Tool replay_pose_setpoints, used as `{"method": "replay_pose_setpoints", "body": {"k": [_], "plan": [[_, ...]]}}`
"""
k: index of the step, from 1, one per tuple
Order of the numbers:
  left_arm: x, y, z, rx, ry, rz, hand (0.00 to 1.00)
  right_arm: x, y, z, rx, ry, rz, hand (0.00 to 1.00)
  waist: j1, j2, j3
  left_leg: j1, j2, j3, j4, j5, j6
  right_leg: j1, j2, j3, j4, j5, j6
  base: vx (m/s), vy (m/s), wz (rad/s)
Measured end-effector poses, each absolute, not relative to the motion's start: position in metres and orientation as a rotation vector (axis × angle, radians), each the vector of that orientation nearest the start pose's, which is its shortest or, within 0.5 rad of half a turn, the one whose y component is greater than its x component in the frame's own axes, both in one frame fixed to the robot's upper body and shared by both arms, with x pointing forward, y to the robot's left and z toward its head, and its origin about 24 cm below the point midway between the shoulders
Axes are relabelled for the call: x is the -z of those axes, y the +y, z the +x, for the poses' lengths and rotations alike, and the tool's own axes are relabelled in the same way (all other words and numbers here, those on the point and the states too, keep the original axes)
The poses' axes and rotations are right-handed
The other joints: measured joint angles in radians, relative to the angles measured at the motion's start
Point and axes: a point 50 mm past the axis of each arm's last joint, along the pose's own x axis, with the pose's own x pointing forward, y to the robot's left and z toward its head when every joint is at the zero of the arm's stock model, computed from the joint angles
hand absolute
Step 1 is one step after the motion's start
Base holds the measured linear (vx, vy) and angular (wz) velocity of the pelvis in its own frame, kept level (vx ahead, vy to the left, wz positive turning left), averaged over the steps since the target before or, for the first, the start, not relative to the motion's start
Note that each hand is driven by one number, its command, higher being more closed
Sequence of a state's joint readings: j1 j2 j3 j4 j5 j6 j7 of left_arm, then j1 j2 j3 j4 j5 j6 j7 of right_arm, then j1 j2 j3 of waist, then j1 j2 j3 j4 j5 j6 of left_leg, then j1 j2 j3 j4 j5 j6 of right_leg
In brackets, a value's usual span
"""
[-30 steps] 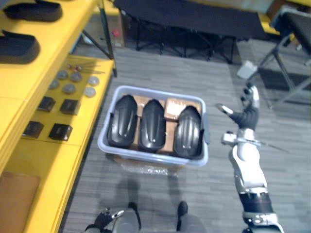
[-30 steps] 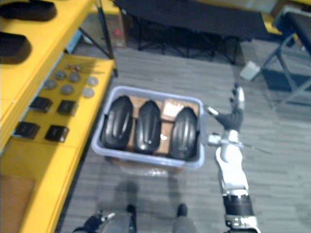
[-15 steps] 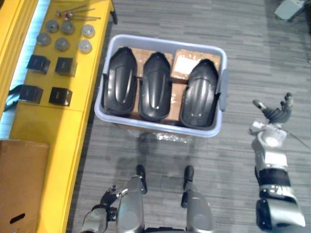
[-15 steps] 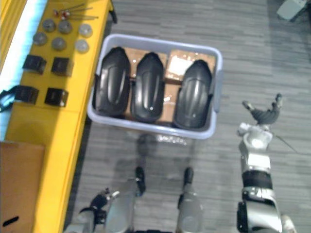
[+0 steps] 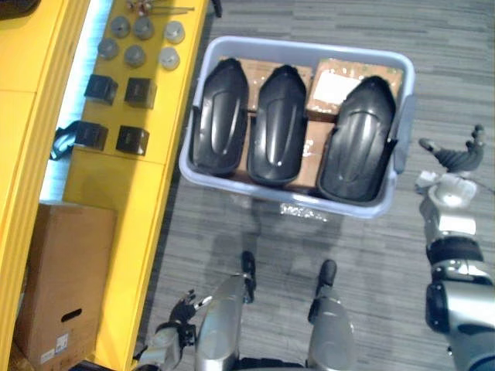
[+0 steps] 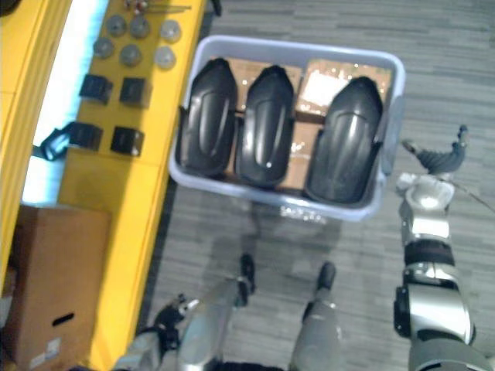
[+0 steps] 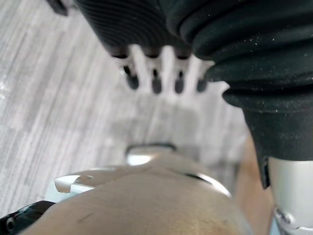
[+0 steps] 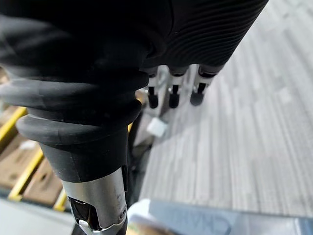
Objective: Walk over and take plastic housings, then place them on the shelf
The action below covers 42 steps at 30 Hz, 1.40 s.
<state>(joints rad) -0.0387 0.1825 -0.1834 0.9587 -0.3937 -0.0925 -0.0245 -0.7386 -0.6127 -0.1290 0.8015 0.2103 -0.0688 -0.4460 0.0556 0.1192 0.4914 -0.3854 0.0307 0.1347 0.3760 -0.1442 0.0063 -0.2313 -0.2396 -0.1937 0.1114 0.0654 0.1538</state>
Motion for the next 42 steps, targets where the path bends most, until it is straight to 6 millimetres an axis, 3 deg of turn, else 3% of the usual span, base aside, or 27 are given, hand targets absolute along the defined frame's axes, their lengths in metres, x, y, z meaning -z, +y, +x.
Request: {"method": "replay_pose_setpoints", "body": {"k": [6, 9, 11, 17, 30, 31, 37, 42], "plan": [[0.132, 0.184, 0.166, -0.045, 0.821, -0.095, 0.00, -0.192, -0.329, 0.341, 0.938, -0.347, -0.313, 0.00, -0.010, 0.016, 0.000, 0.001, -0.010, -0.005, -0.020, 0.018, 0.001, -0.009, -0.008, -0.002, 0.009, 0.000, 0.000, -0.02, 0.005, 0.04], [0.132, 0.183, 0.166, -0.037, 0.824, -0.088, 0.00, -0.208, -0.322, 0.339, 0.934, -0.451, -0.321, 0.00, -0.015, 0.019, 0.001, 0.004, -0.011, -0.001, -0.021, 0.019, 0.002, -0.009, -0.010, 0.000, 0.009, 0.001, 0.001, 0.00, 0.007, -0.02], [0.132, 0.183, 0.165, -0.037, 0.828, -0.094, 0.00, -0.208, -0.318, 0.341, 0.909, -0.450, -0.314, 0.00, -0.014, 0.019, 0.001, 0.009, -0.010, 0.005, -0.024, 0.020, 0.002, -0.009, -0.011, 0.003, 0.010, 0.001, 0.001, 0.01, 0.019, -0.06], [0.133, 0.182, 0.164, -0.038, 0.832, -0.107, 0.00, -0.177, -0.302, 0.357, 0.675, -0.256, -0.354, 0.00, -0.012, 0.026, -0.003, 0.017, -0.013, 0.009, -0.035, 0.025, 0.002, -0.007, -0.014, 0.003, 0.010, 0.001, 0.002, 0.00, 0.006, -0.02], [0.133, 0.182, 0.163, -0.052, 0.834, -0.133, 0.00, -0.137, -0.306, 0.365, 0.542, 0.022, -0.304, 0.00, -0.004, 0.027, -0.004, 0.016, -0.032, -0.028, -0.055, 0.046, 0.005, 0.007, -0.028, -0.041, 0.021, -0.005, 0.001, 0.00, 0.015, 0.10], [0.133, 0.182, 0.163, -0.052, 0.834, -0.133, 0.00, -0.138, -0.308, 0.365, 0.538, 0.037, -0.304, 1.00, -0.004, 0.027, -0.004, 0.016, -0.032, -0.032, -0.054, 0.046, 0.005, 0.007, -0.028, -0.045, 0.029, -0.009, 0.001, 0.00, 0.002, 0.10], [0.133, 0.182, 0.163, -0.058, 0.827, -0.141, 0.00, -0.142, -0.319, 0.366, 0.538, 0.101, -0.351, 1.00, -0.003, 0.031, -0.005, 0.018, -0.031, -0.040, -0.053, 0.049, 0.002, 0.004, -0.030, -0.051, 0.052, -0.023, -0.002, 0.00, 0.000, 0.05], [0.133, 0.180, 0.163, -0.054, 0.827, -0.149, 0.00, -0.137, -0.328, 0.364, 0.525, 0.202, -0.480, 1.00, 0.009, 0.056, -0.004, 0.017, -0.028, -0.041, -0.055, 0.050, 0.000, 0.002, -0.028, -0.053, 0.053, -0.023, -0.003, 0.00, 0.000, 0.00]]}}
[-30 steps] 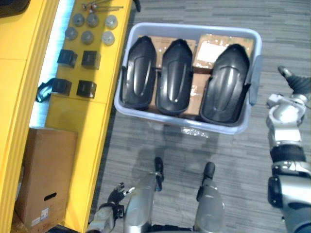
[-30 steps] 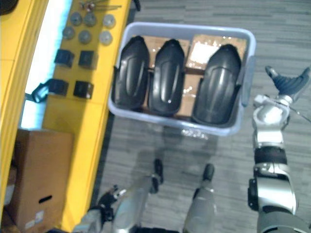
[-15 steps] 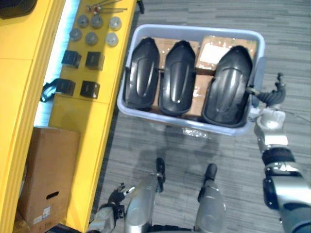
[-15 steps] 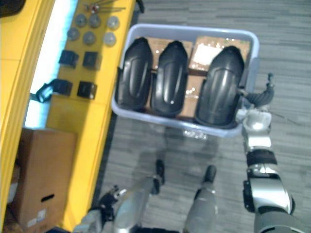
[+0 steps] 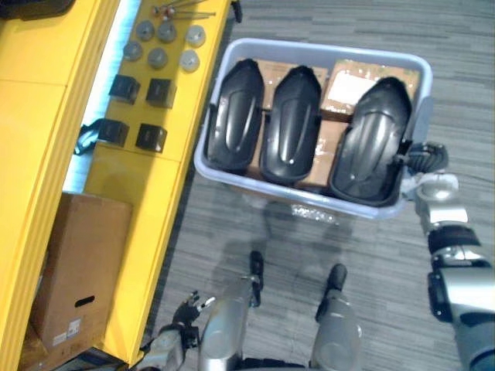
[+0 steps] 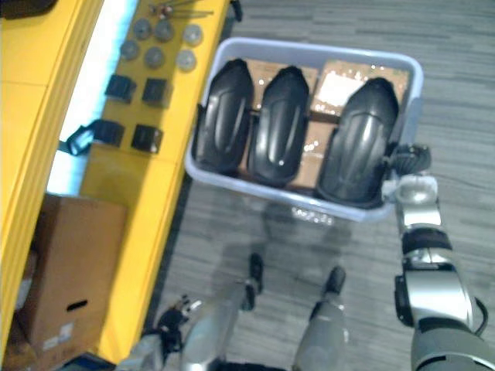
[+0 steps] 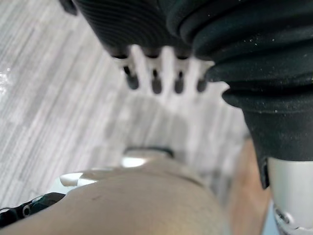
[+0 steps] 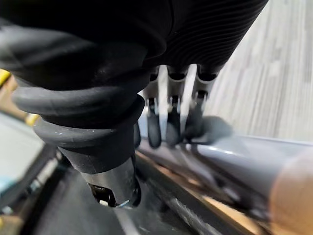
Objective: Walk over and take plastic housings, then place them on the shelf
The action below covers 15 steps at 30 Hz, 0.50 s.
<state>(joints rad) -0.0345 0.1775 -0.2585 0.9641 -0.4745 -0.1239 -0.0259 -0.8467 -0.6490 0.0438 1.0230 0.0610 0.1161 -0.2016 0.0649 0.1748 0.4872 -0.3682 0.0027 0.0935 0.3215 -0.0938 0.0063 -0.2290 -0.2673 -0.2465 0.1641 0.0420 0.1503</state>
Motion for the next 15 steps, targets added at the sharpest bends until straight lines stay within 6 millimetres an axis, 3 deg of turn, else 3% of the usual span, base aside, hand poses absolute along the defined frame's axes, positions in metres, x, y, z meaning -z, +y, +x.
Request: {"method": "replay_pose_setpoints", "body": {"k": [10, 15], "plan": [[0.133, 0.177, 0.163, -0.030, 0.825, -0.163, 0.00, -0.139, -0.334, 0.364, 0.572, 0.240, -0.660, 1.00, 0.013, 0.011, -0.005, -0.007, 0.000, -0.026, 0.000, 0.004, -0.004, 0.007, 0.002, -0.030, 0.005, -0.009, 0.000, 0.01, 0.004, 0.05], [0.133, 0.176, 0.163, -0.029, 0.822, -0.165, 0.00, -0.153, -0.334, 0.365, 0.681, 0.108, -0.706, 1.00, 0.023, 0.011, -0.005, -0.017, 0.001, -0.039, 0.003, 0.007, -0.006, 0.005, 0.003, -0.046, 0.011, -0.014, -0.004, 0.01, 0.003, 0.09]]}}
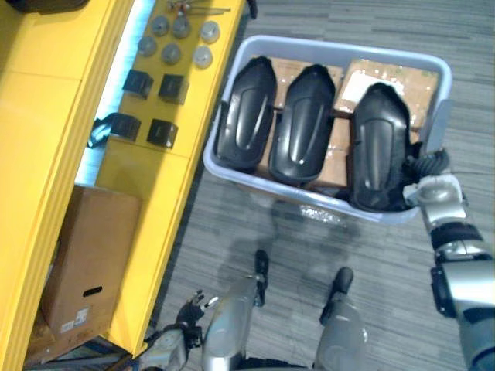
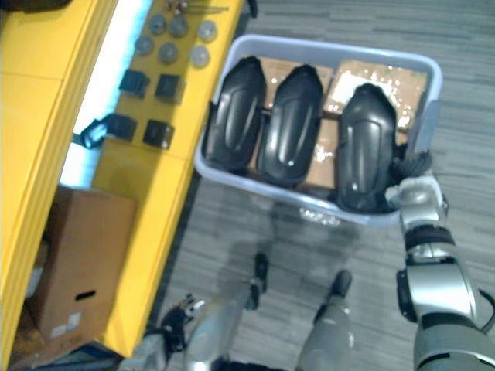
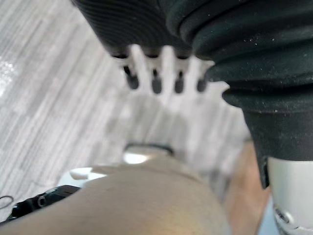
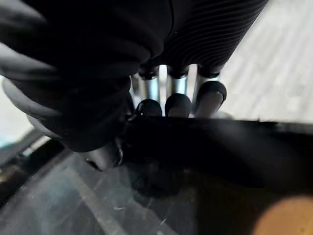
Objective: Walk over and take plastic housings, then place them on the shelf
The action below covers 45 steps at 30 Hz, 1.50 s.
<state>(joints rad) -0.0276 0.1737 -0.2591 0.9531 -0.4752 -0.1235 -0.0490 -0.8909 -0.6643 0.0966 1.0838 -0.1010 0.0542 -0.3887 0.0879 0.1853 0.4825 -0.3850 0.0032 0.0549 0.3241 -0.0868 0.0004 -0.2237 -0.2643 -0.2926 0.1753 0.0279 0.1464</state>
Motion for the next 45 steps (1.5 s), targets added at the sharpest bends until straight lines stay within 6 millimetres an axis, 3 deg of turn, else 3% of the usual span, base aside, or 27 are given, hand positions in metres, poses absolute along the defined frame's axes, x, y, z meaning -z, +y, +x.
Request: {"method": "replay_pose_setpoints", "body": {"k": [9, 14, 17, 20, 23, 25, 28, 30, 32, 37, 41, 45], "plan": [[0.125, 0.179, 0.163, -0.160, 0.728, -0.169, 0.00, -0.201, -0.333, 0.357, 0.919, -0.225, -0.795, 1.00, 0.006, -0.005, 0.004, 0.014, 0.008, -0.003, 0.019, 0.000, 0.000, 0.030, 0.008, -0.008, -0.003, 0.000, -0.001, 0.01, 0.002, 0.02], [0.102, 0.182, 0.182, -0.329, 0.565, -0.095, 0.00, -0.208, -0.322, 0.349, 0.970, -0.381, -0.785, 1.00, 0.006, -0.038, 0.022, 0.083, 0.011, -0.005, -0.007, -0.003, -0.004, 0.097, 0.015, -0.011, -0.022, -0.002, -0.004, 0.00, 0.000, 0.00], [0.079, 0.195, 0.196, -0.454, 0.429, 0.012, 0.00, -0.190, -0.317, 0.339, 0.991, -0.411, -0.776, 1.00, 0.001, -0.071, 0.019, 0.117, 0.013, -0.013, -0.028, 0.001, -0.010, 0.138, 0.021, -0.026, -0.039, -0.005, -0.006, -0.01, -0.018, 0.08], [0.049, 0.208, 0.203, -0.551, 0.266, 0.136, 0.00, -0.155, -0.302, 0.327, 0.990, -0.382, -0.727, 1.00, -0.012, -0.126, -0.016, 0.155, 0.013, -0.015, -0.073, 0.010, -0.022, 0.174, 0.029, -0.038, -0.073, -0.005, -0.007, 0.06, -0.038, 0.06], [0.020, 0.208, 0.209, -0.563, 0.116, 0.300, 0.00, -0.120, -0.278, 0.304, 0.944, -0.384, -0.700, 1.00, -0.024, -0.186, -0.103, 0.200, 0.014, -0.008, -0.124, 0.013, -0.028, 0.212, 0.037, -0.040, -0.119, -0.004, -0.007, 0.16, -0.050, -0.04], [0.005, 0.202, 0.215, -0.540, 0.042, 0.318, 0.00, -0.112, -0.265, 0.292, 0.916, -0.416, -0.696, 1.00, -0.035, -0.206, -0.161, 0.231, 0.016, 0.000, -0.153, 0.014, -0.031, 0.235, 0.040, -0.040, -0.139, -0.004, -0.007, 0.18, -0.035, -0.07], [-0.014, 0.190, 0.222, -0.479, -0.042, 0.273, 0.00, -0.112, -0.252, 0.278, 0.888, -0.481, -0.682, 1.00, -0.049, -0.213, -0.219, 0.267, 0.016, 0.008, -0.180, 0.014, -0.031, 0.263, 0.041, -0.040, -0.152, -0.003, -0.007, 0.16, -0.013, -0.05], [-0.035, 0.172, 0.230, -0.333, -0.118, 0.176, 0.00, -0.115, -0.241, 0.267, 0.864, -0.544, -0.647, 1.00, -0.056, -0.213, -0.261, 0.299, 0.016, 0.011, -0.189, 0.014, -0.032, 0.289, 0.040, -0.039, -0.152, -0.002, -0.006, 0.15, 0.000, -0.05], [-0.043, 0.156, 0.234, -0.194, -0.133, 0.089, 0.00, -0.119, -0.228, 0.264, 0.827, -0.592, -0.623, 1.00, -0.061, -0.215, -0.291, 0.333, 0.016, 0.015, -0.215, 0.014, -0.032, 0.305, 0.040, -0.038, -0.152, -0.002, -0.006, 0.09, 0.009, -0.03], [-0.038, 0.111, 0.236, 0.170, -0.010, -0.131, 0.00, -0.135, -0.181, 0.258, 0.652, -0.750, -0.531, 1.00, -0.064, -0.225, -0.340, 0.395, 0.016, 0.043, -0.257, 0.015, -0.032, 0.329, 0.037, -0.032, -0.151, 0.001, -0.002, 0.03, 0.015, -0.15], [-0.040, 0.095, 0.240, 0.287, 0.051, -0.226, 0.00, -0.137, -0.161, 0.256, 0.575, -0.786, -0.497, 1.00, -0.067, -0.234, -0.363, 0.410, 0.016, 0.053, -0.268, 0.015, -0.031, 0.330, 0.037, -0.030, -0.150, 0.003, -0.003, -0.03, 0.010, -0.10], [-0.041, 0.081, 0.241, 0.372, 0.105, -0.281, 0.00, -0.140, -0.142, 0.256, 0.488, -0.805, -0.468, 1.00, -0.073, -0.227, -0.378, 0.425, 0.012, 0.064, -0.290, 0.022, -0.033, 0.329, 0.035, -0.009, -0.150, 0.006, -0.001, -0.06, 0.011, -0.08]]}}
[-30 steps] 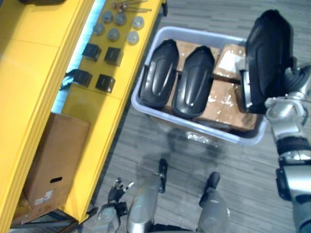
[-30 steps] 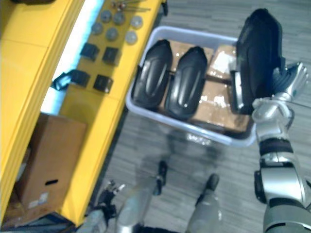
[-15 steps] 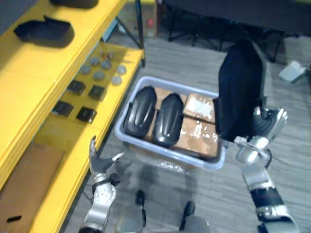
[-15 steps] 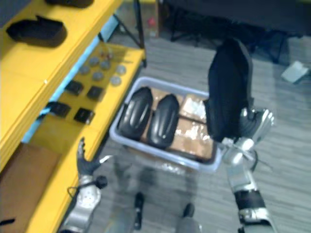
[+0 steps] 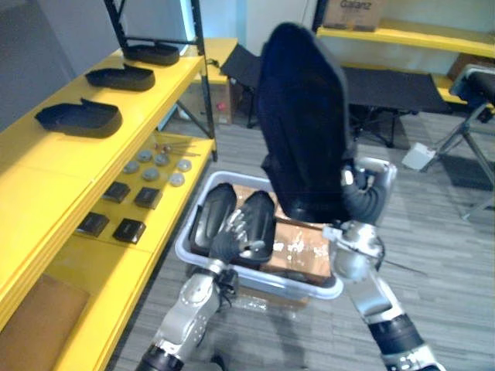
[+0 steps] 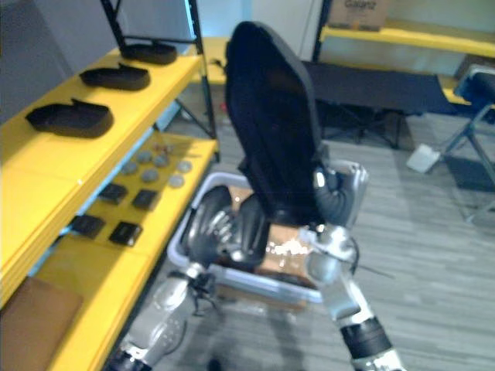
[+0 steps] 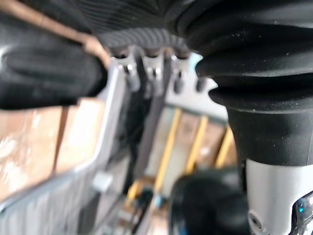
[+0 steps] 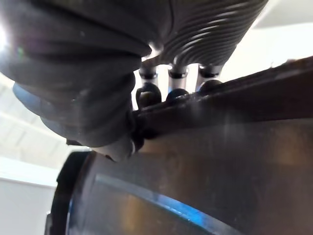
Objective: Walk over and take plastic housings, then place them on the shelf
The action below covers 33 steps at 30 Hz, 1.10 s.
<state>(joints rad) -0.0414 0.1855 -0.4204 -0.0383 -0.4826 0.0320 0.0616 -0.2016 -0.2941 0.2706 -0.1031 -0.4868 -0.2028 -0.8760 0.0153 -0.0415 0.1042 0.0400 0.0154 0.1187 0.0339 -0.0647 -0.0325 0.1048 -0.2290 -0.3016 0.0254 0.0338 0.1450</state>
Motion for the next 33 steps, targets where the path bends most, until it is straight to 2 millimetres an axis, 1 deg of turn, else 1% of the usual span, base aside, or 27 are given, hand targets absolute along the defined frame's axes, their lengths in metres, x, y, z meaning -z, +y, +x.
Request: {"method": "replay_pose_setpoints", "body": {"k": [3, 8, 12, 16, 21, 24, 25, 29, 33], "plan": [[-0.042, 0.076, 0.242, 0.399, 0.125, -0.306, 0.00, -0.138, -0.132, 0.256, 0.434, -0.802, -0.456, 1.00, -0.004, 0.003, -0.019, 0.014, -0.002, 0.000, -0.037, 0.024, -0.001, -0.002, 0.001, 0.002, -0.001, 0.000, 0.000, -0.07, -0.005, -0.01], [-0.050, 0.068, 0.247, 0.431, 0.118, -0.348, 0.00, -0.136, -0.112, 0.254, 0.314, -0.813, -0.451, 1.00, -0.004, 0.009, -0.030, 0.030, -0.009, 0.002, -0.119, 0.065, -0.004, -0.009, 0.002, 0.001, -0.017, -0.002, -0.002, -0.10, -0.016, 0.01], [-0.054, 0.063, 0.248, 0.451, 0.114, -0.402, 0.00, -0.130, -0.103, 0.254, 0.256, -0.798, -0.443, 1.00, -0.005, 0.013, -0.037, 0.029, -0.008, 0.004, -0.121, 0.084, -0.005, -0.017, 0.005, 0.000, -0.017, -0.003, -0.004, -0.05, -0.012, -0.02], [-0.055, 0.068, 0.251, 0.418, 0.104, -0.411, 0.00, -0.124, -0.100, 0.256, 0.230, -0.768, -0.435, 1.00, -0.013, 0.023, -0.046, 0.028, -0.008, 0.003, -0.122, 0.094, -0.006, -0.018, 0.005, -0.001, -0.017, -0.003, -0.004, -0.01, 0.000, 0.00], [-0.064, 0.074, 0.260, 0.338, 0.064, -0.410, 0.00, -0.114, -0.093, 0.254, 0.188, -0.726, -0.425, 1.00, -0.026, 0.022, -0.046, 0.026, -0.008, 0.003, -0.123, 0.102, -0.009, -0.023, 0.009, 0.000, -0.017, -0.005, -0.006, 0.00, 0.000, 0.00], [-0.069, 0.077, 0.263, 0.276, 0.029, -0.435, 0.00, -0.108, -0.091, 0.250, 0.188, -0.687, -0.372, 1.00, -0.031, 0.017, -0.071, 0.008, -0.006, 0.003, -0.122, 0.111, -0.010, -0.041, 0.011, 0.000, -0.015, -0.003, -0.008, 0.00, 0.000, 0.00], [-0.071, 0.076, 0.264, 0.251, 0.018, -0.459, 1.00, -0.104, -0.091, 0.249, 0.191, -0.663, -0.360, 1.00, -0.032, 0.013, -0.079, 0.009, -0.006, 0.004, -0.122, 0.114, -0.010, -0.040, 0.011, 0.000, -0.014, -0.003, -0.008, 0.00, 0.000, 0.00], [-0.075, 0.078, 0.266, 0.202, 0.000, -0.473, 1.00, -0.098, -0.091, 0.249, 0.192, -0.629, -0.325, 1.00, -0.035, 0.007, -0.089, 0.010, 0.000, 0.003, -0.123, 0.121, -0.014, -0.041, 0.017, 0.000, -0.009, -0.005, -0.014, -0.01, -0.003, 0.00], [-0.075, 0.079, 0.268, 0.205, 0.016, -0.544, 1.00, -0.095, -0.089, 0.246, 0.192, -0.612, -0.310, 1.00, -0.035, 0.003, -0.092, 0.010, 0.011, 0.006, -0.123, 0.123, -0.017, -0.050, 0.026, 0.002, -0.006, -0.011, -0.031, -0.07, -0.012, -0.04]]}}
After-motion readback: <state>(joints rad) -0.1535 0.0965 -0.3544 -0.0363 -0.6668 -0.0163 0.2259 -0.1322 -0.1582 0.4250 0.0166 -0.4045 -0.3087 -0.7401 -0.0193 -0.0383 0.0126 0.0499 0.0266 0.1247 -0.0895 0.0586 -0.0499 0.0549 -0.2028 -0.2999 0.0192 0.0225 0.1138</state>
